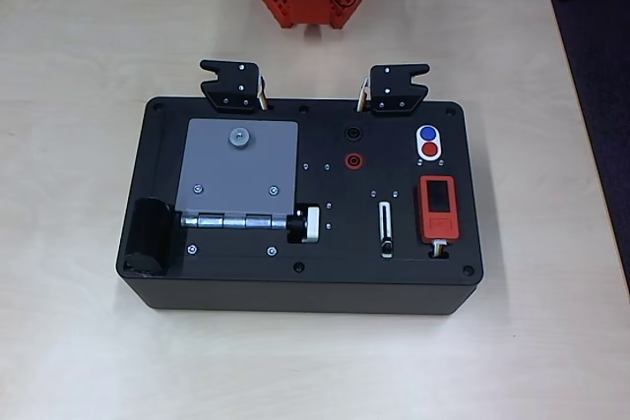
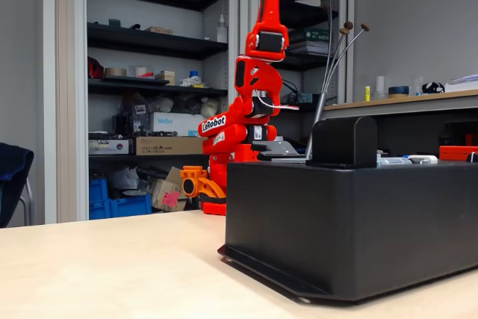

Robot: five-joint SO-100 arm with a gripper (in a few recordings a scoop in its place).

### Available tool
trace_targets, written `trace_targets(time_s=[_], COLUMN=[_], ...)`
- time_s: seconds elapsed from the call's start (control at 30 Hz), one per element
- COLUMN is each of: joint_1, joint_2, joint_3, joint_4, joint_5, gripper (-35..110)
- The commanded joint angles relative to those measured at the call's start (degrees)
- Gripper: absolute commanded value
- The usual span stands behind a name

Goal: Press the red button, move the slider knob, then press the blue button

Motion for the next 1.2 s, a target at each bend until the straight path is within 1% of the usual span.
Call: trace_targets(time_s=[0.0, 0.13, 0.3, 0.47, 0.67, 0.77, 0.93, 1.17], joint_1=[0.26, -1.32, -0.79, -0.7, -0.62, -0.62, -0.62, -0.62], joint_2=[0.09, 0.09, 0.09, 0.09, 0.09, 0.09, 0.09, 0.09], joint_3=[0.18, 0.18, 0.18, 0.18, 0.18, 0.18, 0.18, 0.18], joint_4=[-11.95, -23.99, -32.96, -33.4, -33.49, -33.49, -33.49, -33.31], joint_5=[2.29, 5.54, 16.26, 26.81, 32.34, 32.34, 26.63, 23.2], gripper=[0, 0, 0, 0, 0, 0, 0, 0])
